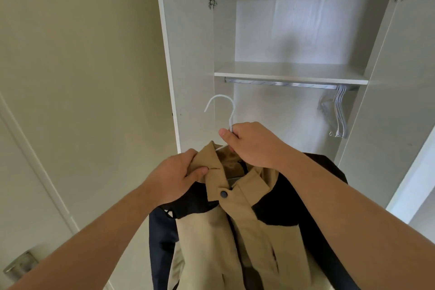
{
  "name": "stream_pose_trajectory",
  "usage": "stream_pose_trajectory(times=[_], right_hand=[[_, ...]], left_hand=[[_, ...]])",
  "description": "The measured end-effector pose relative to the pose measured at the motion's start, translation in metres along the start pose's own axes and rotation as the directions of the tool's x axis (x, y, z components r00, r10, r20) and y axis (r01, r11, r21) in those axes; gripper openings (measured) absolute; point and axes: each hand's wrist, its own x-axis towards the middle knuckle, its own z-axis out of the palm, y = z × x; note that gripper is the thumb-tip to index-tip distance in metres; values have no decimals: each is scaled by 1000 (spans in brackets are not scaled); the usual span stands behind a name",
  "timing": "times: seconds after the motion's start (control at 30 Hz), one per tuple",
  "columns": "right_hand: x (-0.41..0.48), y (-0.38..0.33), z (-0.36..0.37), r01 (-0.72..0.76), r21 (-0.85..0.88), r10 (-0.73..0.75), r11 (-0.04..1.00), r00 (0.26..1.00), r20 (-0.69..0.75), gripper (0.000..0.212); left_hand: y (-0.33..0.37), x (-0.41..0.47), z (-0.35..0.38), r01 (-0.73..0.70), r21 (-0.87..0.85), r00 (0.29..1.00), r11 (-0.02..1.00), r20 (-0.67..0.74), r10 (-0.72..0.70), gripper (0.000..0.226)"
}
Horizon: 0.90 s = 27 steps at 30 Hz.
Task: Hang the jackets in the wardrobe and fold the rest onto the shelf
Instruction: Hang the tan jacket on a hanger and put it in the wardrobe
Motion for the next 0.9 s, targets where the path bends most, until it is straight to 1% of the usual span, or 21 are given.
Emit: stream_pose_trajectory(times=[0.03, 0.1, 0.17, 0.2, 0.23, 0.27, 0.3, 0.33, 0.4, 0.47, 0.5, 0.53, 0.6, 0.63, 0.67, 0.73, 0.8, 0.83, 0.87, 0.9], right_hand=[[-2, 3, 0, 6, -7, -6, 1000, 1000, -6, 61], [-9, 16, 0, 18, 27, -17, 999, 999, -28, 57], [-18, 40, -2, 15, 98, -3, 995, 994, -114, 38], [-23, 56, -3, -40, 152, 63, 988, 988, -144, 40], [-30, 72, -3, -131, 232, 165, 964, 977, -133, 58], [-36, 88, -2, -234, 296, 268, 926, 960, -80, 75], [-41, 101, 1, -331, 286, 346, 899, 938, -2, 83], [-45, 110, 6, -387, 199, 379, 900, 922, 81, 84], [-51, 123, 19, -411, 13, 395, 912, 884, 249, 78], [-54, 132, 31, -373, -40, 365, 927, 873, 324, 87], [-56, 140, 37, -354, -92, 364, 931, 874, 321, 88], [-59, 147, 44, -327, -182, 368, 927, 883, 291, 82], [-66, 159, 54, -251, -380, 342, 890, 920, 194, 53], [-67, 162, 56, -225, -415, 318, 882, 933, 170, 40], [-65, 164, 55, -201, -416, 295, 887, 940, 174, 31], [-56, 164, 46, -166, -400, 251, 901, 953, 171, 29], [-42, 160, 32, -204, -382, 262, 901, 959, 107, 37], [-34, 155, 28, -249, -394, 304, 885, 949, 82, 41], [-27, 149, 26, -312, -434, 375, 845, 925, 66, 42], [-21, 142, 26, -381, -500, 459, 777, 888, 37, 42]], left_hand=[[2, 2, 2, 6, -43, 1000, 999, -5, -6, 26], [5, 9, 5, 26, -108, 996, 994, -85, -36, 25], [7, 16, 8, 36, -90, 978, 995, -204, -54, 25], [6, 19, 9, 52, -61, 967, 997, -248, -65, 24], [5, 22, 9, 70, -42, 957, 997, -281, -78, 22], [4, 25, 10, 80, -32, 949, 996, -303, -86, 21], [2, 27, 11, 80, -21, 946, 997, -314, -83, 20], [1, 30, 13, 72, -2, 946, 997, -315, -69, 20], [0, 35, 17, 42, 54, 953, 998, -300, -24, 19], [-2, 39, 20, 35, 87, 959, 996, -283, -9, 14], [-6, 40, 20, 41, 92, 961, 995, -278, -14, 12], [-10, 40, 19, 43, 93, 961, 995, -275, -16, 11], [-19, 40, 15, 32, 110, 965, 993, -263, -2, 10], [-23, 40, 11, 21, 138, 968, 990, -252, 14, 10], [-27, 41, 7, 13, 171, 970, 985, -241, 29, 10], [-32, 45, -2, 12, 224, 970, 975, -241, 43, 9], [-38, 51, -10, 30, 241, 962, 970, -272, 38, 8], [-41, 54, -12, 32, 240, 959, 970, -280, 38, 7], [-43, 56, -12, 22, 236, 959, 972, -279, 46, 6], [-44, 57, -10, 4, 228, 961, 974, -271, 60, 5]])
